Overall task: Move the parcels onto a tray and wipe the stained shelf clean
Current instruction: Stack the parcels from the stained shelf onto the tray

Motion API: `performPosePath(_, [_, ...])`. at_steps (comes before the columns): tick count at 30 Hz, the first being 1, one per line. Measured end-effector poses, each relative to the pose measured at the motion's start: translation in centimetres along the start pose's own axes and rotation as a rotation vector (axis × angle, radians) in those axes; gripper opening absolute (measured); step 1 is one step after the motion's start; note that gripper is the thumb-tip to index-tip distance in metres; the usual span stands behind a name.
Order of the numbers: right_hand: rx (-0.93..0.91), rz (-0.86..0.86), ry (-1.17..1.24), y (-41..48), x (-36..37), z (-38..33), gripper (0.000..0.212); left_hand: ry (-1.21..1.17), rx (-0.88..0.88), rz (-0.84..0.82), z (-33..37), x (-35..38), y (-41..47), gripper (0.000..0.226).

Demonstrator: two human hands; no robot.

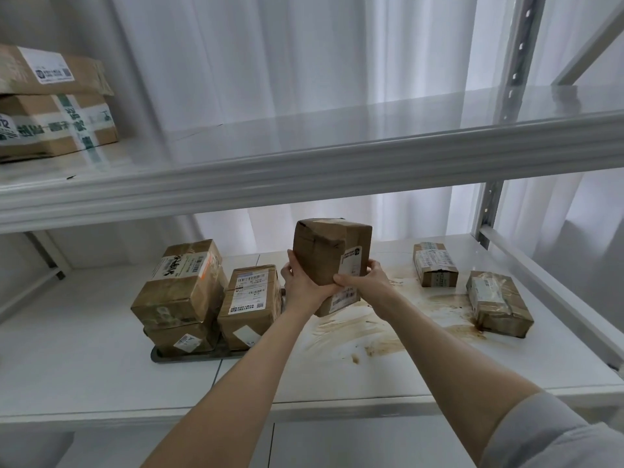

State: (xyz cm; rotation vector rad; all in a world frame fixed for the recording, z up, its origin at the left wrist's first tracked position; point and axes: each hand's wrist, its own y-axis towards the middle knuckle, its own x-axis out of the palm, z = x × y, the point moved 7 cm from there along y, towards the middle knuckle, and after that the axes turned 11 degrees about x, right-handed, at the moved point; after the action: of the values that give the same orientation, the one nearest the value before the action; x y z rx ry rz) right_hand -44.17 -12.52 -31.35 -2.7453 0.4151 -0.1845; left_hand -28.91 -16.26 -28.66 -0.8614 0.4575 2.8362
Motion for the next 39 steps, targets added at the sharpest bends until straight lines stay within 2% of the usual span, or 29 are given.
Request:
performPosePath(7, [0.039,0.074,-0.11,0.1,-1.9,0.3,0.025,0.073,0.027,-0.062,-0.6,-0.5,-0.7,0.124])
performPosePath(12, [0.024,0.059,-0.113,-0.4,-2.0,-0.2,0.018,-0.046,-0.017,-0.056,-0.7,-0.7,-0.6,0.116])
performPosePath(14, [0.017,0.05,-0.098,-0.5,-2.1,-0.4,0.016,-0.124,-0.036,-0.047,-0.8,-0.6,-0.3,0.093])
performPosePath(16, [0.003,0.045,-0.081,-0.7,-2.1,-0.8,0.015,-0.197,-0.055,-0.038,-0.7,-0.8,-0.3,0.062])
performPosePath(19, [-0.018,0.052,-0.064,-0.9,-2.1,-1.4,0.013,-0.29,-0.086,-0.045,-0.6,-0.6,-0.1,0.042])
performPosePath(24, [-0.047,0.079,-0.024,-1.3,-3.0,-2.0,0.014,-0.42,-0.151,-0.12,0.0,0.5,-0.4,0.058])
performPosePath(27, [-0.056,0.078,-0.012,-1.7,-3.4,-2.4,0.015,-0.431,-0.157,-0.148,0.5,0.9,-0.7,0.053])
performPosePath(32, [-0.055,0.076,0.026,-1.9,-4.2,-2.5,0.017,-0.547,-0.269,-0.141,0.3,1.5,-1.1,0.047])
performPosePath(36, [0.008,0.109,0.005,-1.8,-5.3,-1.9,0.041,-0.647,-0.363,-0.161,-0.3,2.3,-1.3,0.042])
performPosePath(39, [0.167,-0.031,-0.061,-2.0,-4.8,-0.5,0.061,-0.733,-0.411,-0.211,0.0,3.1,-1.6,0.044])
